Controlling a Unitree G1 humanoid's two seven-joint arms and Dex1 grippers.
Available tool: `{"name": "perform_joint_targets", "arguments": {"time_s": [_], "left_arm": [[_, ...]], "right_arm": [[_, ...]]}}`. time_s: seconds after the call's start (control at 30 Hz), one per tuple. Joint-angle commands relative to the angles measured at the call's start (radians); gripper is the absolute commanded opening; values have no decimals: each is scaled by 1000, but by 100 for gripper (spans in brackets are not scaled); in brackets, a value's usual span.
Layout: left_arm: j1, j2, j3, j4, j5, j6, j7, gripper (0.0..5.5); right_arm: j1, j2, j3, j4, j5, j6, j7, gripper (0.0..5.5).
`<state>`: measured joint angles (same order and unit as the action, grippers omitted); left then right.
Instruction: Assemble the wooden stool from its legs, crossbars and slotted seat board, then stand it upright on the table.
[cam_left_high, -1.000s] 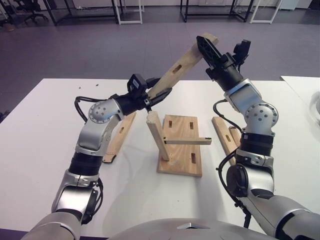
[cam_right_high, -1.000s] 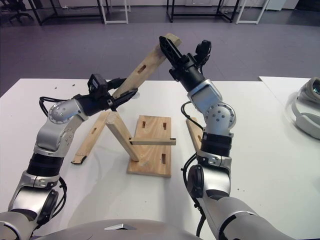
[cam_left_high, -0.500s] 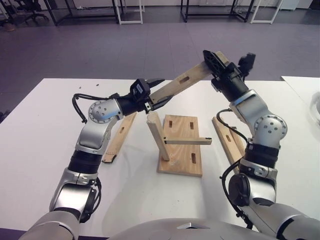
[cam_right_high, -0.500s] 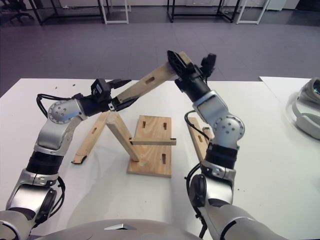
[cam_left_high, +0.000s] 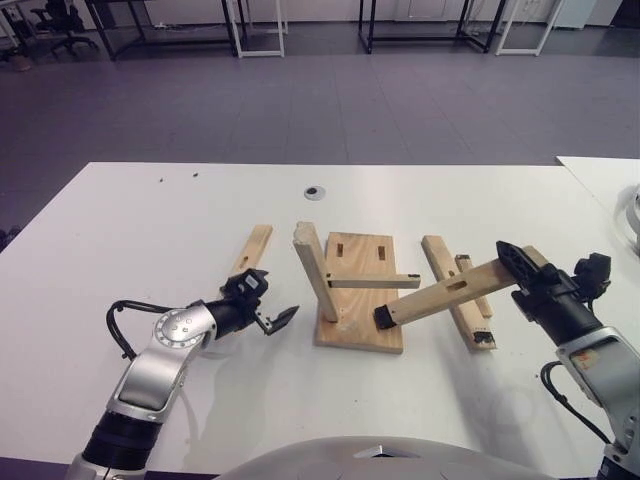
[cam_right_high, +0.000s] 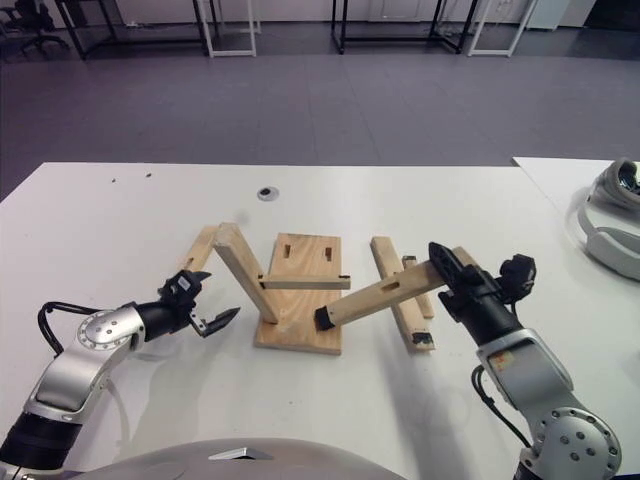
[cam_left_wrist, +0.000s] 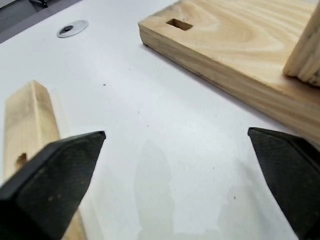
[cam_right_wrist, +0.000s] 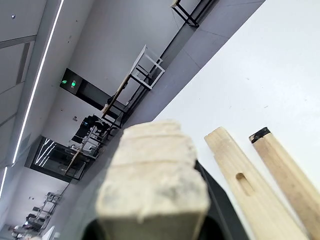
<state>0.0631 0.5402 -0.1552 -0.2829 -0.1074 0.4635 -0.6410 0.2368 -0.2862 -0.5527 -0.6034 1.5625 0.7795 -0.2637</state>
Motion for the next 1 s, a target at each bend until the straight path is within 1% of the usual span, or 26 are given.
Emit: {"name": "perform_joint_targets", "arguments": {"time_s": [0.03,0.07,0.2,0.3,0.33,0.43,0.53,0.6,0.73,0.8,0.9,0.93,1.0], "left_arm": [[-26,-13,-11,-31,8,38,24,522],[-28,-16,-12,-41,5,48,28,522],[-15,-30,6,-84,-19,84,39,522],[-21,-47,1,-103,-25,109,48,522],[-25,-56,2,-114,-34,121,50,522],[-36,-85,-7,-165,-65,167,55,522],[-50,-117,-19,-213,-94,217,66,522],[-59,-129,-19,-236,-109,243,78,522],[-106,-162,23,-276,-154,289,111,522],[-161,-206,77,-308,-209,321,142,522],[-278,-289,184,-333,-310,362,216,522],[-336,-333,229,-341,-361,375,254,522],[-423,-405,281,-352,-444,395,317,522]], "right_arm": [[26,-31,43,-19,-105,-36,-28,100],[27,-51,49,-34,-113,-43,-41,100],[27,-192,35,-51,-80,-22,-89,100],[28,-275,62,-20,-34,-1,-162,101],[17,-292,74,-19,-46,-5,-180,102],[-75,-364,130,-60,-209,-27,-165,106],[-141,-405,180,-111,-274,-34,-135,105],[-152,-411,209,-121,-315,-34,-112,104],[-85,-367,295,-101,-425,-40,-63,102],[-66,-362,348,-105,-500,-43,-37,102],[-43,-355,385,-112,-573,-52,-14,104],[-36,-354,397,-103,-576,-43,-3,142],[-36,-342,429,-82,-597,-32,32,177]]}}
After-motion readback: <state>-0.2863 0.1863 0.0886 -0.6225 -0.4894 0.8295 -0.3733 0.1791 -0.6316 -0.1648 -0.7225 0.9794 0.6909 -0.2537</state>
